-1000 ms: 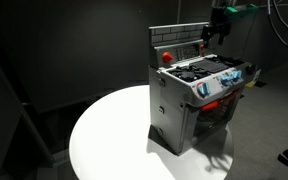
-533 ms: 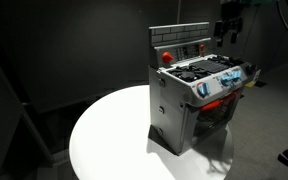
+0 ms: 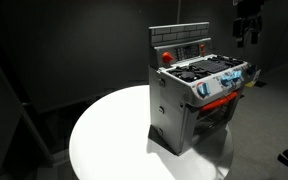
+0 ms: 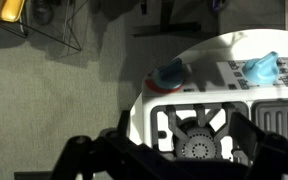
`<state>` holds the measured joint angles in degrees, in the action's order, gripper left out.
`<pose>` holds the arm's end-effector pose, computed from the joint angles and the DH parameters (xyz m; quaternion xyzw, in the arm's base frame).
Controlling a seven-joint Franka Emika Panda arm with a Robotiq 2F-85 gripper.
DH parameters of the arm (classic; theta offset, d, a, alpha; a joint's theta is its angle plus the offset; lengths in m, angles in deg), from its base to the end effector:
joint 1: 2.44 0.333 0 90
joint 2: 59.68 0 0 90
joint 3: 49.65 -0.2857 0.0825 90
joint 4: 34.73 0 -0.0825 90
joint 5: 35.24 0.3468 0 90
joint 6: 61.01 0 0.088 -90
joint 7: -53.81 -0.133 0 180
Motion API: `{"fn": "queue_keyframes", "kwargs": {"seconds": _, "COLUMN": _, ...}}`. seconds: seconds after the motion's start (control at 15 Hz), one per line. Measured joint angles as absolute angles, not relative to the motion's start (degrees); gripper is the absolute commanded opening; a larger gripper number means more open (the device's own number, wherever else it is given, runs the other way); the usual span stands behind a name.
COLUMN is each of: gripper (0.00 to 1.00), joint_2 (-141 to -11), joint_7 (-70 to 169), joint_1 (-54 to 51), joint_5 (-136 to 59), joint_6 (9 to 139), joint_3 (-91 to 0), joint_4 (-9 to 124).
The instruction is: Push the top right button on the toy stove
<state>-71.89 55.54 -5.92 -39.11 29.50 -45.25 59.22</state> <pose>0.5400 -0.0813 0.4265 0.9887 -0.0485 -0.1388 0.0300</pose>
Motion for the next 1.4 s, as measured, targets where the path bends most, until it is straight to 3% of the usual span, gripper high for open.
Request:
{"fn": "queue_keyframes", "kwargs": {"seconds": 0.93, "gripper": 1.00, "joint_2": -52.96, "joint_7": 55.54, "joint_1": -5.60, "joint_5": -39.11, "joint_6": 48.84, "joint_3": -45.63, "joint_4": 85.39}}
{"fn": "queue_keyframes", "kwargs": {"seconds": 1.4, "gripper": 1.00, "joint_2": -48.10, "joint_7": 55.67, "joint_1": -5.39, "joint_5": -39.11, "joint_6": 53.18, "joint_3": -45.72, "joint_4": 91.18}}
